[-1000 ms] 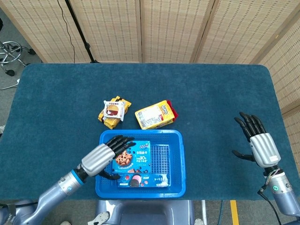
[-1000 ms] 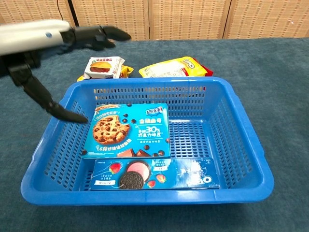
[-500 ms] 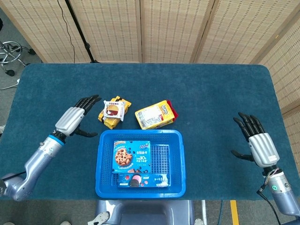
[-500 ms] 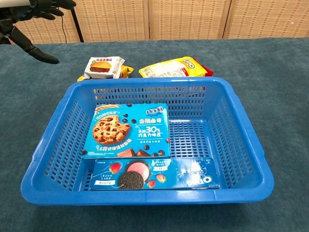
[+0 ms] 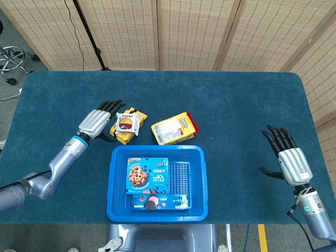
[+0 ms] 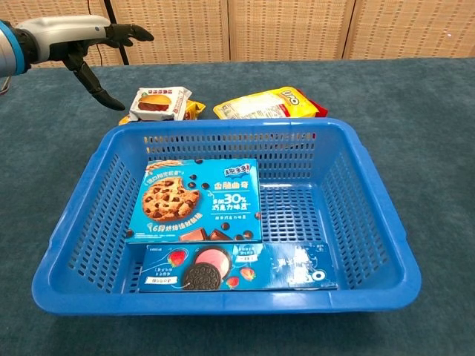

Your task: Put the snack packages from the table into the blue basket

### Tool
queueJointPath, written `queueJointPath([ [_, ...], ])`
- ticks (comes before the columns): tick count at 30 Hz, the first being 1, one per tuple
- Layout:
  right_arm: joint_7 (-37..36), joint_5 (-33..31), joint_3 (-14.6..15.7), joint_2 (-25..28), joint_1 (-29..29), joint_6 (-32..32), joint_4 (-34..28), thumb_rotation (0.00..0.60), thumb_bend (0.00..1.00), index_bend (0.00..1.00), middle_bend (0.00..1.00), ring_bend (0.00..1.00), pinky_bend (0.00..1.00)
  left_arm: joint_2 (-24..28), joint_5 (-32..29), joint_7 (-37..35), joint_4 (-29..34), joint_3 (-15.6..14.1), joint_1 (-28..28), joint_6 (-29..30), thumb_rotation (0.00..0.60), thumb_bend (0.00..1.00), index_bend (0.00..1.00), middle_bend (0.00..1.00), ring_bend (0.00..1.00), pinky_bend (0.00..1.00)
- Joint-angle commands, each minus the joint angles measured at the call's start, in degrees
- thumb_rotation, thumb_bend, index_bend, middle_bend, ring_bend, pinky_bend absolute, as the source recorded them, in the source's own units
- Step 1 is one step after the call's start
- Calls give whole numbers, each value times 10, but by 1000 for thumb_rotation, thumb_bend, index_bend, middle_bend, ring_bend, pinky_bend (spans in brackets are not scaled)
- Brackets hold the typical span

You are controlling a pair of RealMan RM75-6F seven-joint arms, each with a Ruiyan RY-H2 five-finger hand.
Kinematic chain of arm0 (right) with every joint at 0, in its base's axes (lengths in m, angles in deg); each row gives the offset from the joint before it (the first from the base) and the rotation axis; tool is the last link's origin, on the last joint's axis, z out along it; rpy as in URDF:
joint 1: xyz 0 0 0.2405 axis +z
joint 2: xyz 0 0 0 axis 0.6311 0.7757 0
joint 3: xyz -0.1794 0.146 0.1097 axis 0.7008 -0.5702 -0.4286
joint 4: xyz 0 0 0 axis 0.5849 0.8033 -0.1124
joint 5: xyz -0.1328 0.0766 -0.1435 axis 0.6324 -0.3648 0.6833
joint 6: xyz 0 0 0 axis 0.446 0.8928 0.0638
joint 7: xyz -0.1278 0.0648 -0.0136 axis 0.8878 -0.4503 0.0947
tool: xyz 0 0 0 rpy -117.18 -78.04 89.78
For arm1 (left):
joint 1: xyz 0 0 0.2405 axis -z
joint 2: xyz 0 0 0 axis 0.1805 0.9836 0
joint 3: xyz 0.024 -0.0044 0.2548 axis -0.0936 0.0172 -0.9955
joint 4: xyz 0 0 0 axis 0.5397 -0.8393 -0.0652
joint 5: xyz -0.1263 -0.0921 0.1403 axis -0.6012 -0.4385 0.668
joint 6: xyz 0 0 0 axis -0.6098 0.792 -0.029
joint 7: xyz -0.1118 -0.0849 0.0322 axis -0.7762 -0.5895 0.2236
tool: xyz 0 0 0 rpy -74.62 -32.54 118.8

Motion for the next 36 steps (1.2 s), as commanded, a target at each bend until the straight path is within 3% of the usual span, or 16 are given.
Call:
queueJointPath([
  [1,-1,-4,-2,-1,2,-4,4,600,0,0,0,0,25,-30,-48,36,-45,5,30,-45,600,0,0,0,0,0],
  [14,-2,-15,-6,-9,10,-22,18,600,0,0,0,0,25,-131,-113,70,-174,13,86,-104,600,6,0,0,0,5],
  [17,-5,-17,-7,-10,11,-26,22,600,0,0,0,0,25,-144,-129,81,-193,13,97,-120,600,43,17,5,54,125],
  [19,-7,-18,-7,-10,11,-27,24,600,0,0,0,0,25,-150,-139,87,-200,13,101,-125,600,85,122,76,185,265],
  [21,-8,-19,-7,-11,11,-28,26,600,0,0,0,0,25,-158,-144,96,-208,14,103,-116,600,112,257,196,286,342],
  [25,-9,-21,-7,-12,12,-32,31,600,0,0,0,0,25,-164,-143,95,-213,24,98,-82,600,159,463,399,444,411],
  [36,-4,-21,-4,-14,15,-38,30,600,0,0,0,0,26,-103,-80,34,-133,38,61,-4,600,199,530,451,473,417],
])
